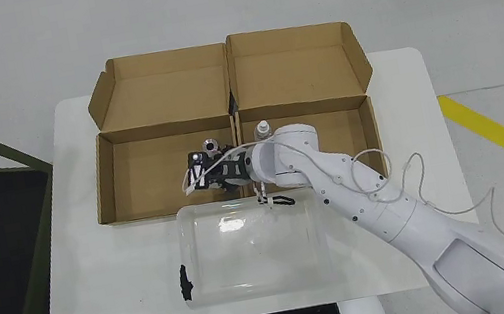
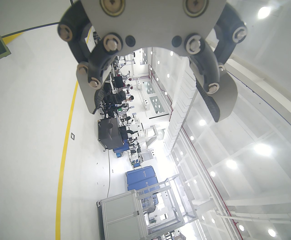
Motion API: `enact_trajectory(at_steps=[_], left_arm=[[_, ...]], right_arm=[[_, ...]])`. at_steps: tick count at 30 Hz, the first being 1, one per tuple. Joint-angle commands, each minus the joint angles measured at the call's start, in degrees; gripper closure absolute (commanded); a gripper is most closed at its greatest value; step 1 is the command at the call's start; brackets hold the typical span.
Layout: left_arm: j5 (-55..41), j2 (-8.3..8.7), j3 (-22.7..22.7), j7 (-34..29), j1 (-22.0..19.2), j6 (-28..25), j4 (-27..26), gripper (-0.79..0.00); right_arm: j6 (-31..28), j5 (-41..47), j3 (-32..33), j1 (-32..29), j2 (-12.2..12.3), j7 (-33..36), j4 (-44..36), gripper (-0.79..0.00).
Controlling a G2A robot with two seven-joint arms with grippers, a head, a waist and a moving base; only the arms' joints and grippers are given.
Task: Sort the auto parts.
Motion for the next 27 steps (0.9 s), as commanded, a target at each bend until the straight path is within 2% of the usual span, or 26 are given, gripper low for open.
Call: enact_trajectory(at_steps=[1,13,19,27], left_arm=[[0.0,0.0,0.0,0.0,0.0,0.0,0.0,-0.785],[0.0,0.0,0.0,0.0,0.0,0.0,0.0,-0.785],[0.0,0.0,0.0,0.0,0.0,0.0,0.0,-0.785],[0.0,0.0,0.0,0.0,0.0,0.0,0.0,-0.785]], right_arm=[[-0.1,-0.14,0.15,-0.01,-0.03,0.07,-0.11,-0.48],[-0.9,1.03,3.44,-1.09,0.43,-0.84,-6.28,-0.443],[-1.41,1.89,6.41,-3.04,1.26,-1.27,-11.27,-0.465],[-2.4,1.84,11.97,-9.22,3.28,-1.87,-21.02,-0.514]])
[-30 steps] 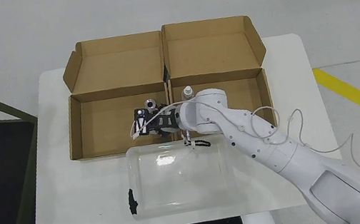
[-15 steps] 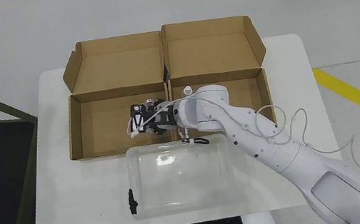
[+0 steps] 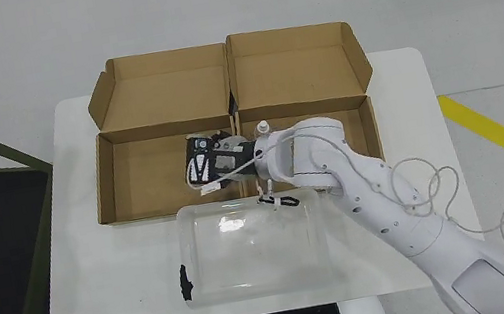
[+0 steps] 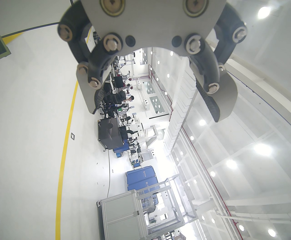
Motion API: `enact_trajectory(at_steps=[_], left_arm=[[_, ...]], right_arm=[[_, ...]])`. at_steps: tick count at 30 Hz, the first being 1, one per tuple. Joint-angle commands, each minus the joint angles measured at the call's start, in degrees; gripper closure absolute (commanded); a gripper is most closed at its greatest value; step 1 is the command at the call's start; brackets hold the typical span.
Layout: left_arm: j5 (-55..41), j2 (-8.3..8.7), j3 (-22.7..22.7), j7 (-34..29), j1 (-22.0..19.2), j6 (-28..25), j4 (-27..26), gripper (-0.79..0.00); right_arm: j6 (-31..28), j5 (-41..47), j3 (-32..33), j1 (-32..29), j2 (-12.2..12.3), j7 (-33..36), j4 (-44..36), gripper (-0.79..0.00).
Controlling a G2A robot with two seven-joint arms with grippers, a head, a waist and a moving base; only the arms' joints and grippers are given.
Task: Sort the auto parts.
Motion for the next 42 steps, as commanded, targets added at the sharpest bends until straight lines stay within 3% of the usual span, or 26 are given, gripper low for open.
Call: enact_trajectory(at_steps=[1,18,29,42], left_arm=[[0.0,0.0,0.0,0.0,0.0,0.0,0.0,-0.785],[0.0,0.0,0.0,0.0,0.0,0.0,0.0,-0.785],[0.0,0.0,0.0,0.0,0.0,0.0,0.0,-0.785],[0.0,0.0,0.0,0.0,0.0,0.0,0.0,-0.785]], right_arm=[[-0.28,-0.36,1.38,-1.67,0.51,0.08,-2.44,-0.511],[-4.04,-6.4,15.06,-22.03,5.46,-4.03,-18.88,-0.548],[-5.57,-11.16,26.01,-35.27,8.23,-14.67,-21.76,-0.597],[0.01,-14.33,40.28,-47.24,10.28,-31.99,-22.03,-0.683]])
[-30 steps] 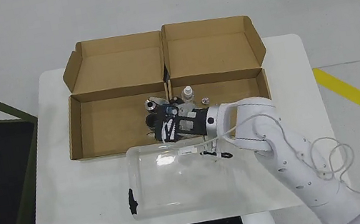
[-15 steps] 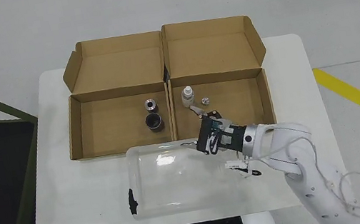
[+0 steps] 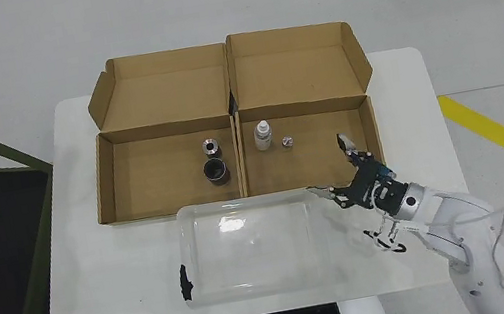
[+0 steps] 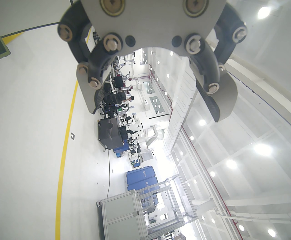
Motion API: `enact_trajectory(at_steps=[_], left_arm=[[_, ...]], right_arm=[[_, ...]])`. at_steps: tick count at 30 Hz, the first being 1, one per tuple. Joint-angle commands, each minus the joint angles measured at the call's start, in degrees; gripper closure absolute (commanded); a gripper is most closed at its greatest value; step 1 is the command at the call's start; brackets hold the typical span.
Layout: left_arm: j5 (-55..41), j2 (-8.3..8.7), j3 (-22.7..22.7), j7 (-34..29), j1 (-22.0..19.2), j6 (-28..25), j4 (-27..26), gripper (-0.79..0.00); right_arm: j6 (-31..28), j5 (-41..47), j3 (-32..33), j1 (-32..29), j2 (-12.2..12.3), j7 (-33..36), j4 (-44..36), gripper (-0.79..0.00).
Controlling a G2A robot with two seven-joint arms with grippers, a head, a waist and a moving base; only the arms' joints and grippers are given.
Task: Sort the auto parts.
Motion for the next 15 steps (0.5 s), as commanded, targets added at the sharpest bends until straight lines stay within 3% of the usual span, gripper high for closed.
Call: enact_trajectory(at_steps=[1,15], left_arm=[[0.0,0.0,0.0,0.0,0.0,0.0,0.0,-0.785],[0.0,0.0,0.0,0.0,0.0,0.0,0.0,-0.785]], right_arm=[[0.93,0.1,2.15,-1.55,0.22,-2.33,0.09,-0.683],[2.87,0.95,12.72,-11.69,1.35,-11.71,-2.75,-0.785]])
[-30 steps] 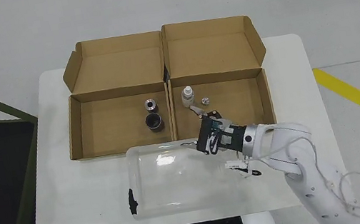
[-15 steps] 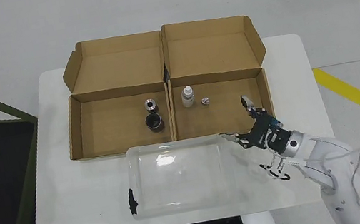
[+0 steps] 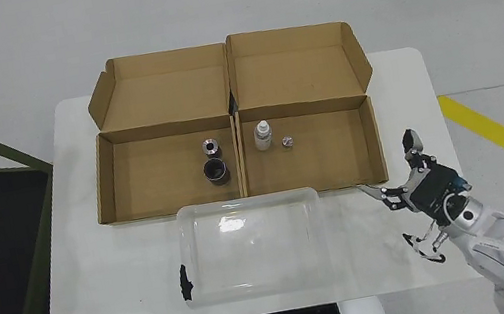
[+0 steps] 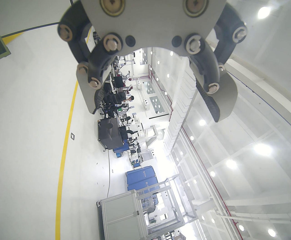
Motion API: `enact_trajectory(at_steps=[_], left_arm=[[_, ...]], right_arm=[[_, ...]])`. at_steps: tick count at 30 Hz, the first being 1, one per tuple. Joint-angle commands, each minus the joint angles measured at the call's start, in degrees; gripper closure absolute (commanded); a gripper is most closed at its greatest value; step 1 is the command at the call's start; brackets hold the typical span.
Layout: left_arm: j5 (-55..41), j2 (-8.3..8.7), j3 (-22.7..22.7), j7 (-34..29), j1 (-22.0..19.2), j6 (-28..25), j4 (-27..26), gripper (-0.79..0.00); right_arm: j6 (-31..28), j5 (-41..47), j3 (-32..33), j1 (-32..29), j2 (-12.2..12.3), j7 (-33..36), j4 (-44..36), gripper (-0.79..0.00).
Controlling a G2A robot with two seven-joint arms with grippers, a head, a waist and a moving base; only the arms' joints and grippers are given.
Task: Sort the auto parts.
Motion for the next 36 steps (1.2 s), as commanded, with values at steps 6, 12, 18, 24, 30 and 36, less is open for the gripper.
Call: enact_trajectory(at_steps=[6,12,18,24,30,36], left_arm=[[0.0,0.0,0.0,0.0,0.0,0.0,0.0,-0.785],[0.0,0.0,0.0,0.0,0.0,0.0,0.0,-0.785],[0.0,0.0,0.0,0.0,0.0,0.0,0.0,-0.785],[0.0,0.0,0.0,0.0,0.0,0.0,0.0,-0.784],[0.0,0.0,0.0,0.0,0.0,0.0,0.0,-0.785],[0.0,0.0,0.0,0.0,0.0,0.0,0.0,-0.785]], right_arm=[[-0.82,-0.34,1.87,-2.51,0.39,-2.33,0.54,-0.785],[-0.22,0.69,1.76,-2.59,0.53,-3.73,1.73,-0.785],[0.36,1.7,1.71,-2.38,0.53,-3.87,2.28,-0.785],[0.33,1.66,1.71,-2.39,0.53,-3.86,2.26,-0.785],[0.33,1.66,1.71,-2.39,0.53,-3.86,2.26,-0.785],[0.33,1.66,1.71,-2.39,0.53,-3.86,2.26,-0.785]])
